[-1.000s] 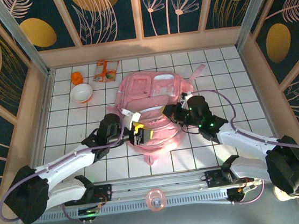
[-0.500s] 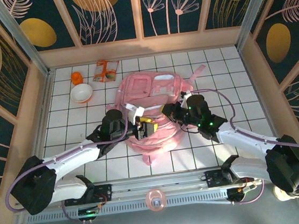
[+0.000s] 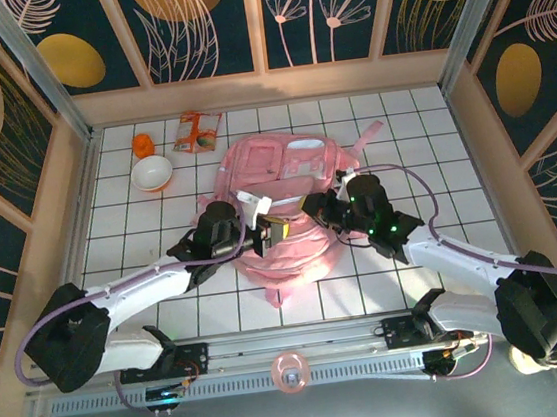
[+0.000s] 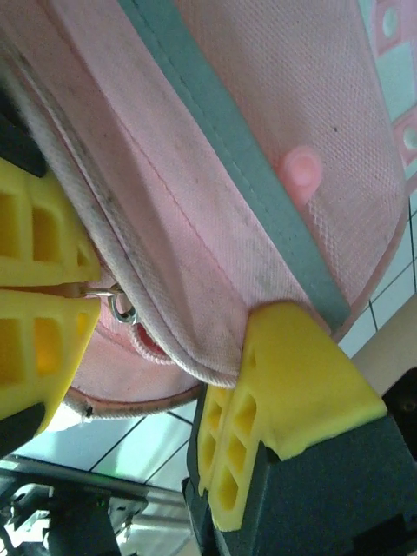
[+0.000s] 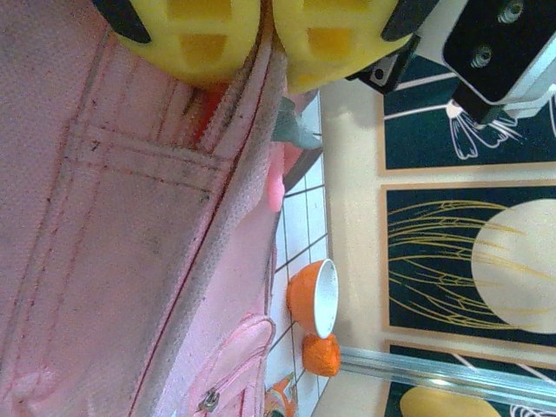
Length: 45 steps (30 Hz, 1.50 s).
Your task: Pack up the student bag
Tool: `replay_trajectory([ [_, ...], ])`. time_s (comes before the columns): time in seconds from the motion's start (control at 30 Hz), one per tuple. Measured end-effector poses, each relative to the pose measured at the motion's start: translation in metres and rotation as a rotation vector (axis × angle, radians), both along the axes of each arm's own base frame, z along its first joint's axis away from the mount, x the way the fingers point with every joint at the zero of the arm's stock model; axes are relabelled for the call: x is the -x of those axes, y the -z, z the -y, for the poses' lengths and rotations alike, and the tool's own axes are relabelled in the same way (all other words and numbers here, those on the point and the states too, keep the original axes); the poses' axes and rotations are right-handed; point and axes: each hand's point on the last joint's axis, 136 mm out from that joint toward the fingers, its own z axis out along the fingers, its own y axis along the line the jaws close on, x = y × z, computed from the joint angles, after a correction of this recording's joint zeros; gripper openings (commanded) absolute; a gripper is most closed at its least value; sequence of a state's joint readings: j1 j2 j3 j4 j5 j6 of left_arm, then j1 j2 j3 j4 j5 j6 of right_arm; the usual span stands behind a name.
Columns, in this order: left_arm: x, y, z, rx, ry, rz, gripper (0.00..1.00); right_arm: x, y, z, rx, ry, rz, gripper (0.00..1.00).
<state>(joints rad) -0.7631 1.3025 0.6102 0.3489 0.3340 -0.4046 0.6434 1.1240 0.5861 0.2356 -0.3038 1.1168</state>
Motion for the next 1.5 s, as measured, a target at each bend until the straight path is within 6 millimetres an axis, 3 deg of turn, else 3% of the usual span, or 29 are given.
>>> replay_trajectory([
  [0.3, -0.010, -0.002, -0.056, -0.068, -0.202, 0.056, 0.00, -0.005, -0.007, 0.055, 0.027, 0.030, -0.011, 0.00],
  [0.33, -0.011, 0.000, -0.061, -0.076, -0.218, 0.059, 0.00, -0.004, -0.006, 0.058, 0.033, 0.030, -0.014, 0.07],
  [0.4, -0.013, 0.004, -0.068, -0.100, -0.229, 0.067, 0.00, -0.003, 0.000, 0.063, 0.056, 0.020, -0.023, 0.31],
  [0.47, -0.012, 0.005, -0.068, -0.108, -0.210, 0.078, 0.00, -0.001, 0.002, 0.066, 0.106, 0.002, -0.007, 0.44],
  [0.67, -0.008, 0.000, -0.058, -0.102, -0.127, 0.103, 0.00, -0.005, -0.040, 0.079, 0.379, -0.007, 0.318, 0.58],
  [0.77, -0.007, -0.007, -0.052, -0.089, -0.093, 0.114, 0.00, 0.007, -0.059, 0.064, 0.519, -0.090, 0.536, 0.59],
  [0.87, -0.005, -0.012, -0.049, -0.077, -0.068, 0.123, 0.00, 0.013, -0.057, 0.042, 0.648, -0.217, 0.677, 0.63],
  [1.0, -0.002, -0.012, -0.047, -0.072, -0.050, 0.122, 0.00, 0.006, -0.033, 0.011, 0.805, -0.391, 0.790, 0.67],
  [1.17, -0.001, -0.013, -0.047, -0.073, -0.045, 0.123, 0.00, 0.013, 0.001, -0.019, 0.898, -0.607, 0.897, 0.69],
  [1.23, -0.001, -0.014, -0.047, -0.071, -0.042, 0.124, 0.00, 0.013, 0.007, -0.025, 0.911, -0.653, 0.936, 0.66],
  [1.33, 0.000, -0.014, -0.046, -0.069, -0.038, 0.122, 0.00, 0.010, 0.007, -0.029, 0.932, -0.679, 0.992, 0.44],
  [1.37, 0.000, -0.014, -0.047, -0.069, -0.038, 0.123, 0.00, 0.009, 0.007, -0.030, 0.935, -0.682, 1.003, 0.32],
  [1.4, -0.001, -0.014, -0.047, -0.072, -0.043, 0.124, 0.00, 0.009, 0.006, -0.031, 0.940, -0.689, 1.023, 0.12],
  [1.43, -0.002, -0.014, -0.048, -0.077, -0.050, 0.129, 0.00, 0.009, 0.005, -0.032, 0.944, -0.695, 1.036, 0.00],
  [1.5, -0.004, -0.015, -0.049, -0.085, -0.059, 0.138, 0.00, 0.010, 0.005, -0.032, 0.954, -0.708, 1.056, 0.00],
])
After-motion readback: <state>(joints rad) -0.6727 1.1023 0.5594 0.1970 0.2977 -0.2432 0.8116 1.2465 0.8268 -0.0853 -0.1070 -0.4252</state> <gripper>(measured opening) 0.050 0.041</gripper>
